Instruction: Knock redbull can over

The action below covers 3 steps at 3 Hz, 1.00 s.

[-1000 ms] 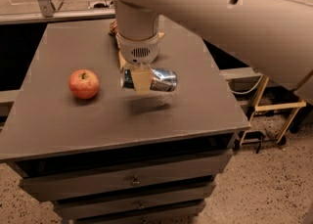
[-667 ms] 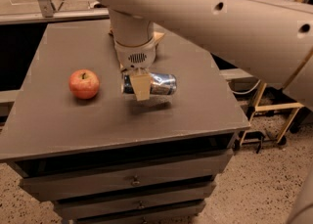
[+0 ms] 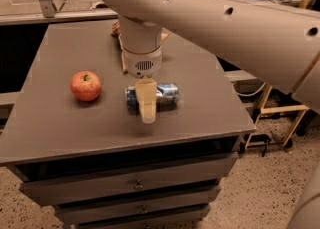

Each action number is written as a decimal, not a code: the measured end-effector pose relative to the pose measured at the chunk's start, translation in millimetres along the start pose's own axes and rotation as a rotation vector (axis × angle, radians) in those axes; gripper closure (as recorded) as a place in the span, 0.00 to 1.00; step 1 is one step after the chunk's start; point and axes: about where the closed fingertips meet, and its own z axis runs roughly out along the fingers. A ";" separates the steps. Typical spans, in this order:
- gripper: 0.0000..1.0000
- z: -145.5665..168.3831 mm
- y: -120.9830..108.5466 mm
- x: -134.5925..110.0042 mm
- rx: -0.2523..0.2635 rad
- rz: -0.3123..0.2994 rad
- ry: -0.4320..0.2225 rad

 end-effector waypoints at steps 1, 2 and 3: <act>0.00 -10.2 -0.5 4.9 0.014 0.034 -0.120; 0.00 -22.5 1.1 15.0 0.046 0.088 -0.284; 0.00 -31.4 3.8 29.2 0.099 0.149 -0.438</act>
Offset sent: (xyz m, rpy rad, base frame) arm 0.0042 -0.0353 0.0442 0.5231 -0.0373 -0.1563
